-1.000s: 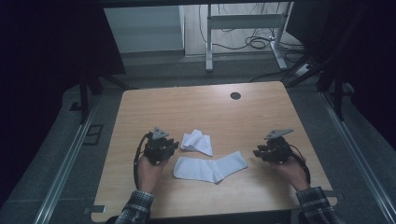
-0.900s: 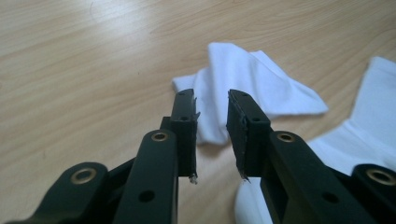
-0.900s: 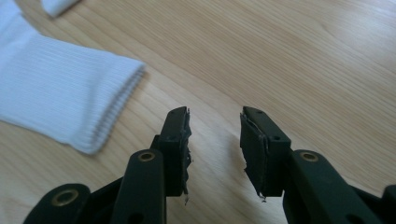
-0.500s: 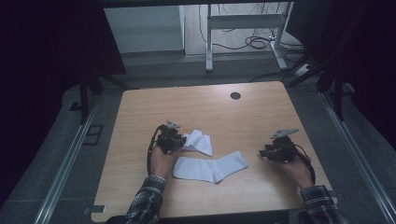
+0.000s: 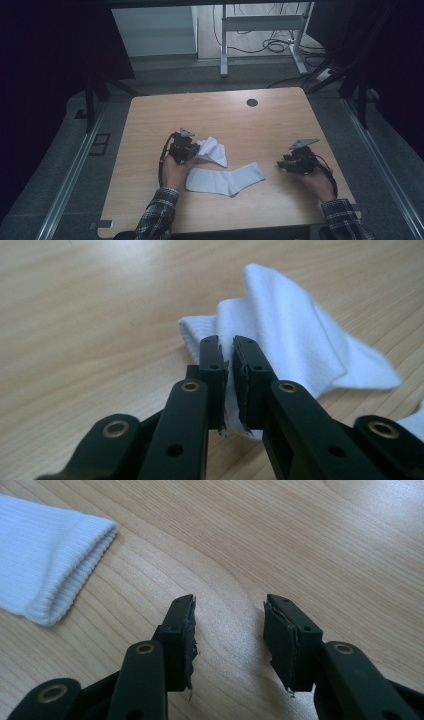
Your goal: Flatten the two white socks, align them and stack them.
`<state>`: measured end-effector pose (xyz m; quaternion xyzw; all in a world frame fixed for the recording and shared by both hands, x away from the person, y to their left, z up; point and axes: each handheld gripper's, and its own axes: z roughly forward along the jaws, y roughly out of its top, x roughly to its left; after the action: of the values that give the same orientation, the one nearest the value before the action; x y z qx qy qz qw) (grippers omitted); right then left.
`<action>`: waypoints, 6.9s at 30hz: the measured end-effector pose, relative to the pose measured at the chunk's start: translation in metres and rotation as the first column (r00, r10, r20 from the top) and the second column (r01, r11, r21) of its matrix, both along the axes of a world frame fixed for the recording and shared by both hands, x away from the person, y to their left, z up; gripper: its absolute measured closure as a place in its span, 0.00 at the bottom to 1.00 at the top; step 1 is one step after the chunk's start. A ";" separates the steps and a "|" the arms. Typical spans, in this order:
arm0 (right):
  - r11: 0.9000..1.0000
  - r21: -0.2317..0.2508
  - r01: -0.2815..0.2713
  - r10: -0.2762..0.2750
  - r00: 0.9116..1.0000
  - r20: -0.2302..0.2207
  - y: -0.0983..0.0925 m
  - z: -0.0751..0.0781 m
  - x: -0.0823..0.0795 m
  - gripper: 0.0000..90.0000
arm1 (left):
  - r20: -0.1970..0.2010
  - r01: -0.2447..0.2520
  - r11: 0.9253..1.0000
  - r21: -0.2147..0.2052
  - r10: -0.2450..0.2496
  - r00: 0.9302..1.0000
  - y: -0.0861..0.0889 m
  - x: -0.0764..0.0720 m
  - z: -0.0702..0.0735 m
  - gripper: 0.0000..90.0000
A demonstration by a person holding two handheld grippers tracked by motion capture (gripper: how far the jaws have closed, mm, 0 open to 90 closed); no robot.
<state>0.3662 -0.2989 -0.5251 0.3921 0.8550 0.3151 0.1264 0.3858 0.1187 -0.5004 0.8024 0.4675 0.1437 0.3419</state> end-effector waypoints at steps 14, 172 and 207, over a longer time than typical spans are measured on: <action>1.000 0.012 0.000 0.000 1.000 -0.001 0.000 -0.001 0.000 0.60 | -0.019 0.020 1.000 0.007 -0.020 1.000 -0.006 0.001 0.005 0.89; 0.994 0.107 0.001 -0.005 0.999 0.032 0.035 0.031 0.032 0.40 | 0.033 -0.133 0.990 0.038 0.132 0.991 0.042 -0.009 -0.044 0.23; 0.999 0.045 0.002 -0.003 0.999 0.034 0.104 0.016 0.113 0.60 | 0.033 -0.132 0.990 0.040 0.131 0.991 0.042 -0.010 -0.044 0.22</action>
<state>0.4791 -0.1946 -0.5092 0.3905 0.8450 0.3407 0.1322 0.3758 0.1604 -0.5449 0.7745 0.5111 0.1877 0.3220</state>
